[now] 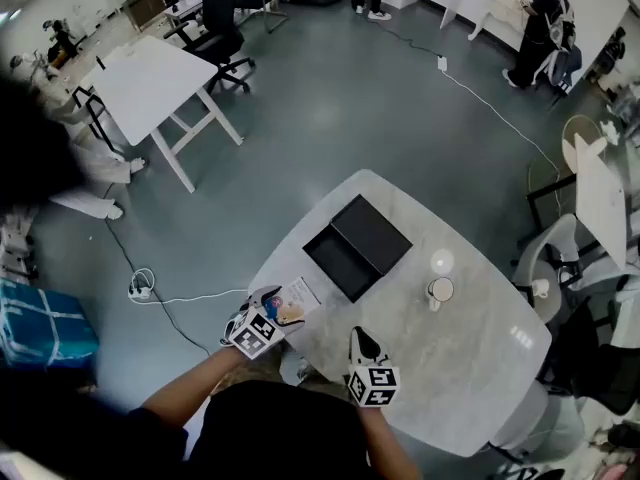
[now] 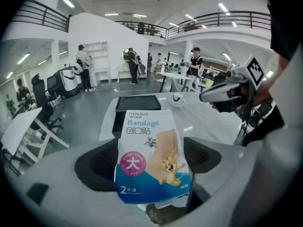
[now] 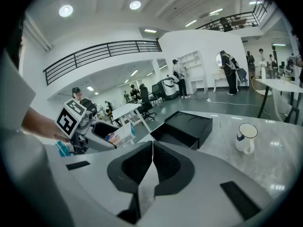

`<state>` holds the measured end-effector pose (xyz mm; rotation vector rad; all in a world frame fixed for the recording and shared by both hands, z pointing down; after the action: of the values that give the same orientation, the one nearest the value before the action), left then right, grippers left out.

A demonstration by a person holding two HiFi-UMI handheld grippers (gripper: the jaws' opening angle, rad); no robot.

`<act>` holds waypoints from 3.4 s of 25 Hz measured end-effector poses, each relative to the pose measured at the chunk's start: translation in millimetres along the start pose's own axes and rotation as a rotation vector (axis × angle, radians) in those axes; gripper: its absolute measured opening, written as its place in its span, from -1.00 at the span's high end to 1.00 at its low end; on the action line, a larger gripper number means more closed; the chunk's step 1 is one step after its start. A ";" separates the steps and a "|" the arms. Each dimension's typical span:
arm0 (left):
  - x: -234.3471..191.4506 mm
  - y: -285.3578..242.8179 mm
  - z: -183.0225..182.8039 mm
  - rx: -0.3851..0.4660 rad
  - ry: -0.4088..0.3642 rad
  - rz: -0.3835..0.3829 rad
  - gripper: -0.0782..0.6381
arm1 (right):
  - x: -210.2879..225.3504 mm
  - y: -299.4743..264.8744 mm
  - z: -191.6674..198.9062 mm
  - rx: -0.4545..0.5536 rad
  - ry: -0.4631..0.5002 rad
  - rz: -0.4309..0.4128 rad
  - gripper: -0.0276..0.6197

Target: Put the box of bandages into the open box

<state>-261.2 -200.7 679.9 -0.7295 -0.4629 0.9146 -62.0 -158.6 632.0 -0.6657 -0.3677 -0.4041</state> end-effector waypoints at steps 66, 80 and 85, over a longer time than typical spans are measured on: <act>-64.3 -159.5 -139.8 0.196 -0.655 0.694 -0.46 | 19.9 44.8 -13.7 0.409 -0.412 0.739 0.87; -129.2 44.4 -224.2 0.665 0.067 0.173 0.72 | 20.7 75.3 -167.2 0.524 -0.108 0.606 0.88; -125.9 57.5 -229.7 0.668 0.007 0.086 0.72 | 14.1 67.8 -175.4 0.479 -0.066 0.598 0.88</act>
<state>-213.0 -367.5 475.5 -0.1421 -0.0980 1.0665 16.7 -228.5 475.6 -0.2931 -0.2952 0.2735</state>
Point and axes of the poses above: the fingertips, and each gripper's own axes: y backward along the fingers, x to its right, z out of its underside, the point moved 4 cm from there along y, backward along the fingers, and after that the axes turned 11 degrees about -y, right-handed, at the moved point
